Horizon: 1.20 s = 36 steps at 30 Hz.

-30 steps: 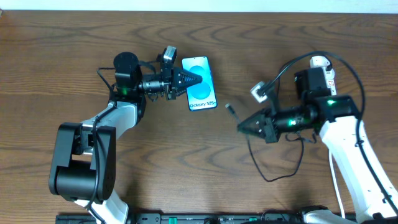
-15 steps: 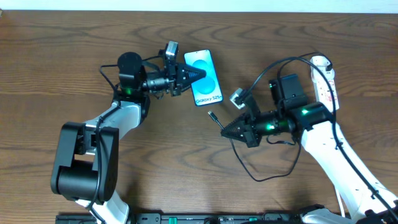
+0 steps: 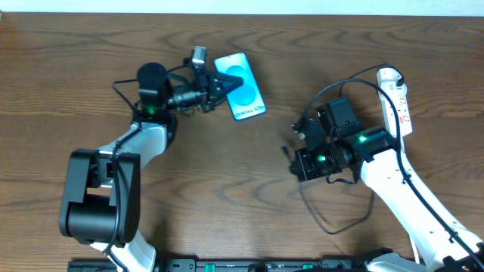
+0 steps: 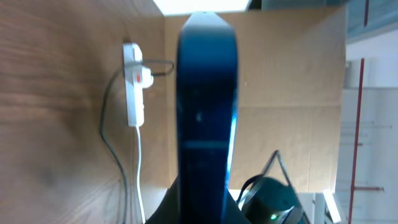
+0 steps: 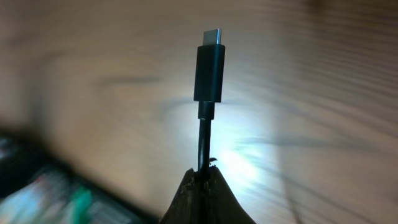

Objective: Plug charger to phone and switch on socket
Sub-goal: 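Carry the cable plug toward the phone's bottom port with right gripper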

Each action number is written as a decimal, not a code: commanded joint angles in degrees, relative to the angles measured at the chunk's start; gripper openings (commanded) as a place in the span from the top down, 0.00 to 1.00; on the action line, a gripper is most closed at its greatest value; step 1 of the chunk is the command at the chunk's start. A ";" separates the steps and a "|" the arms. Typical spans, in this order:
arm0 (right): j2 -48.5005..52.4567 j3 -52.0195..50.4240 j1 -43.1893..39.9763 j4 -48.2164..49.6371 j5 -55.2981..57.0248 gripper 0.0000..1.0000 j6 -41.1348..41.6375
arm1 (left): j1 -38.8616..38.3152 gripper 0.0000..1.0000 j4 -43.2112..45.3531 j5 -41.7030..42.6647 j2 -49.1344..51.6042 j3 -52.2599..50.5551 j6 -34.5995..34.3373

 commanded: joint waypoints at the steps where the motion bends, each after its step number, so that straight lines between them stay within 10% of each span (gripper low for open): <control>1: -0.09 -3.48 0.76 2.51 16.74 0.99 9.38 | 2.47 0.93 0.70 -0.09 -0.70 1.77 0.17; 9: 0.83 -12.85 3.43 16.11 16.57 0.97 10.80 | 3.02 0.92 0.70 1.57 -0.70 1.66 0.20; 21: 6.73 -13.33 3.69 22.60 16.55 0.57 10.82 | 3.02 0.93 0.70 2.08 -0.70 1.66 0.20; 36: 13.97 -13.27 3.50 28.52 9.86 0.77 10.80 | 3.02 0.93 0.70 2.75 -0.70 1.66 0.17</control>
